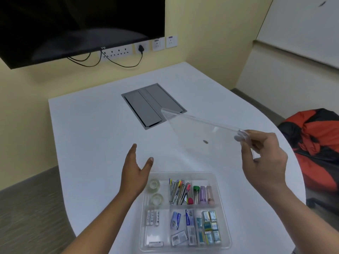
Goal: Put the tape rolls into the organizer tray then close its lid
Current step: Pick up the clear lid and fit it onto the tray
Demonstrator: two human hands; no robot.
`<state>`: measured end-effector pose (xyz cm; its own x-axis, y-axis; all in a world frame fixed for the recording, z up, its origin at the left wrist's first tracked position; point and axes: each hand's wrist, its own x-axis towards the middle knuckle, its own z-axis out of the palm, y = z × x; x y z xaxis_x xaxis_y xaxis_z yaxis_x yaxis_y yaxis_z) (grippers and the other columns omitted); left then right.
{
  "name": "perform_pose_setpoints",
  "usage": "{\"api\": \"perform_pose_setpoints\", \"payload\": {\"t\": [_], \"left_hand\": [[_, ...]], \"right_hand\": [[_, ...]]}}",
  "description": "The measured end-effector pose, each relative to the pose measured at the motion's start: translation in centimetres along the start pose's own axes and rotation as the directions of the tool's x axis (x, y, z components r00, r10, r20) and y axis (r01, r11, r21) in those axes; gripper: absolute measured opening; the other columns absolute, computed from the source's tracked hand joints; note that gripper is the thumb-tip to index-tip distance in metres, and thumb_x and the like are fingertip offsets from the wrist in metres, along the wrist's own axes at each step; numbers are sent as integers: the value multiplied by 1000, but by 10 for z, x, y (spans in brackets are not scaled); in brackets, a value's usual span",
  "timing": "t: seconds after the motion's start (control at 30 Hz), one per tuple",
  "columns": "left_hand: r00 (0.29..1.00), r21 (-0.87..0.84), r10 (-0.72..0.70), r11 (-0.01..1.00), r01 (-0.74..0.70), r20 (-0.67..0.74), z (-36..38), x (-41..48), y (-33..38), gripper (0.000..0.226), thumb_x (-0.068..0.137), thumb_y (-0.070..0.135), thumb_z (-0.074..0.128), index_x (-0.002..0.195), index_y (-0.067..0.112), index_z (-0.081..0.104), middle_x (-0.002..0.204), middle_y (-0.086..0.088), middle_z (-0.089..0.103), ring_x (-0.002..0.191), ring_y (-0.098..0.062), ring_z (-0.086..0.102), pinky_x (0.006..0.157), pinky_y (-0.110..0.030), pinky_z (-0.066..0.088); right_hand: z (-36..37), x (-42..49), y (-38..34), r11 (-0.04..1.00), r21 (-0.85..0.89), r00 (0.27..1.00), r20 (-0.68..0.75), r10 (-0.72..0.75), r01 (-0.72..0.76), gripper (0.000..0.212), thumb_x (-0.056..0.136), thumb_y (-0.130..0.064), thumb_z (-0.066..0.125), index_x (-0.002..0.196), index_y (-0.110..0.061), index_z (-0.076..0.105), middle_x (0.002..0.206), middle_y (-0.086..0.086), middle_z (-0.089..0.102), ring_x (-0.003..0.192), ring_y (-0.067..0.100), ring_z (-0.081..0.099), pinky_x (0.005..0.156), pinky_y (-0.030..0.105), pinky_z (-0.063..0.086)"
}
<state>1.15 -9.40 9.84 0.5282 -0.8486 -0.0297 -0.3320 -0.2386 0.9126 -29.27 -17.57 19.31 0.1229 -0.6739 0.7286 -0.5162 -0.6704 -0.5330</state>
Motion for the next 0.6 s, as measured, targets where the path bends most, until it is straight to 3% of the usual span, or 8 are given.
{"api": "perform_pose_setpoints", "payload": {"t": [0.1,0.17,0.27,0.33,0.4,0.47,0.53,0.6], "left_hand": [[1000,-48,-14,999,13,-18,-10,11,1,72,89,48,54,150,28,21,157,6,24,141,-15,29,116,-42,28],[1000,-103,-17,995,16,-2,-14,14,-1,67,92,47,50,149,27,23,155,8,28,139,-8,30,115,-35,27],[995,-188,-45,980,61,86,-17,13,-6,53,95,37,52,143,22,38,141,8,50,126,-5,46,106,-26,35],[988,-181,-82,978,105,132,-17,9,-12,41,93,27,58,133,16,53,120,3,67,111,-11,62,98,-33,46],[983,-169,-125,975,146,131,-17,1,-20,31,90,18,63,121,13,61,96,1,75,88,-16,72,78,-36,54],[979,-161,-148,972,170,142,-16,-11,-32,26,89,15,65,115,16,63,86,1,76,76,-17,73,63,-32,53],[975,-113,-166,977,183,147,-13,-25,-43,22,88,15,65,110,18,64,82,3,76,73,-14,73,60,-31,55],[978,36,-156,988,152,141,-9,-38,-55,10,88,20,66,98,19,68,75,5,74,69,-11,71,63,-34,58]], "right_hand": [[-3,8,-15,965,246,995,15,94,-95,38,96,-4,59,109,-39,50,115,-3,69,95,9,73,80,19,56],[-4,12,-18,901,385,979,34,203,-200,47,95,7,53,106,-40,52,118,-4,69,93,17,74,80,24,58],[2,9,-12,804,457,919,85,385,-379,38,96,7,55,101,-31,57,120,-1,70,91,20,75,78,25,59],[10,0,-1,723,470,846,111,522,-507,25,96,3,57,101,-21,61,116,-1,72,91,20,75,76,24,60],[19,-13,13,680,420,775,101,624,-601,18,96,0,59,108,-13,64,114,-1,72,92,21,75,78,26,60],[28,-28,30,661,302,715,123,688,-687,26,95,-5,62,121,-10,63,117,1,70,92,19,73,85,36,60],[36,-44,45,644,96,647,210,733,-759,46,93,-13,66,137,-15,55,128,-1,65,96,17,69,96,43,55],[44,-62,56,642,-122,585,312,749,-757,61,91,-22,69,147,-18,43,141,-3,56,109,15,64,104,32,44]]}}
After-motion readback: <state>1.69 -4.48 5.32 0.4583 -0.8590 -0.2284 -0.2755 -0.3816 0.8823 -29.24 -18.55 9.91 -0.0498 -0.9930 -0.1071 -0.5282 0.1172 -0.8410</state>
